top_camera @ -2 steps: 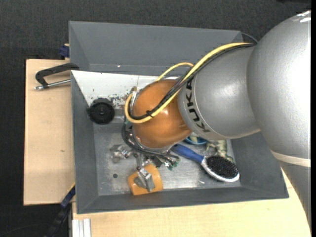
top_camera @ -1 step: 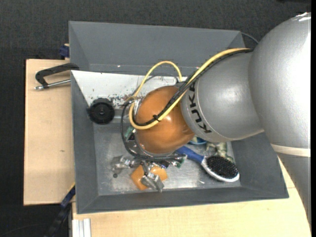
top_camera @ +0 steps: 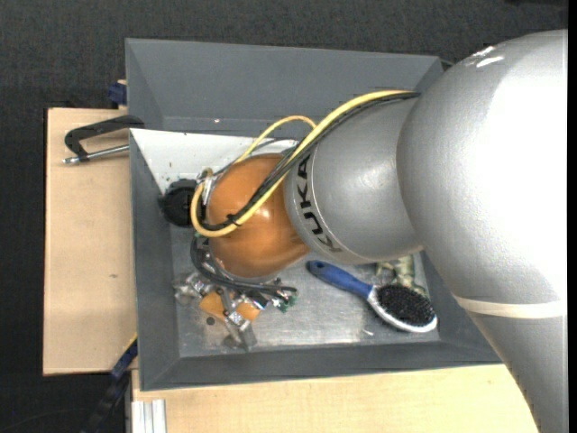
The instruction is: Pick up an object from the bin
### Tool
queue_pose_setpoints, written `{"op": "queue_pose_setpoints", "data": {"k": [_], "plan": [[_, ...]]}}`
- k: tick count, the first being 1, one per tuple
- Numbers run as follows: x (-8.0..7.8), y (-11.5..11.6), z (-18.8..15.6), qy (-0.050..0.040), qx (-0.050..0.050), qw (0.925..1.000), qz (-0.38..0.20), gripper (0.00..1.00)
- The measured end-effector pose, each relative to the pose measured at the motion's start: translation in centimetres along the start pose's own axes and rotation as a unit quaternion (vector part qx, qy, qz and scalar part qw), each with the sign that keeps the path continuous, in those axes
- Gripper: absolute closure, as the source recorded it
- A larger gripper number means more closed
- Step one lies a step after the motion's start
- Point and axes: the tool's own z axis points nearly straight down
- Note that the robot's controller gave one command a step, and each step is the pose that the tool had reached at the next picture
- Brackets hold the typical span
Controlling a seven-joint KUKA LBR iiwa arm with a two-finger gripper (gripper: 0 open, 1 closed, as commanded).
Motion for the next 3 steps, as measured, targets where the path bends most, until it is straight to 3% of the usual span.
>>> {"op": "queue_pose_setpoints", "data": {"k": [1, 2, 3], "plan": [[0.2, -0.2, 0.1, 0.0019, 0.0, 1.0, 0.002, 1.0], [0.2, -0.2, 0.1, 0.0022, 0.0, 1.0, 0.002, 0.0], [-2.5, -9.1, -2.9, -0.0006, 0.003, 0.9928, 0.12, 0.0]]}}
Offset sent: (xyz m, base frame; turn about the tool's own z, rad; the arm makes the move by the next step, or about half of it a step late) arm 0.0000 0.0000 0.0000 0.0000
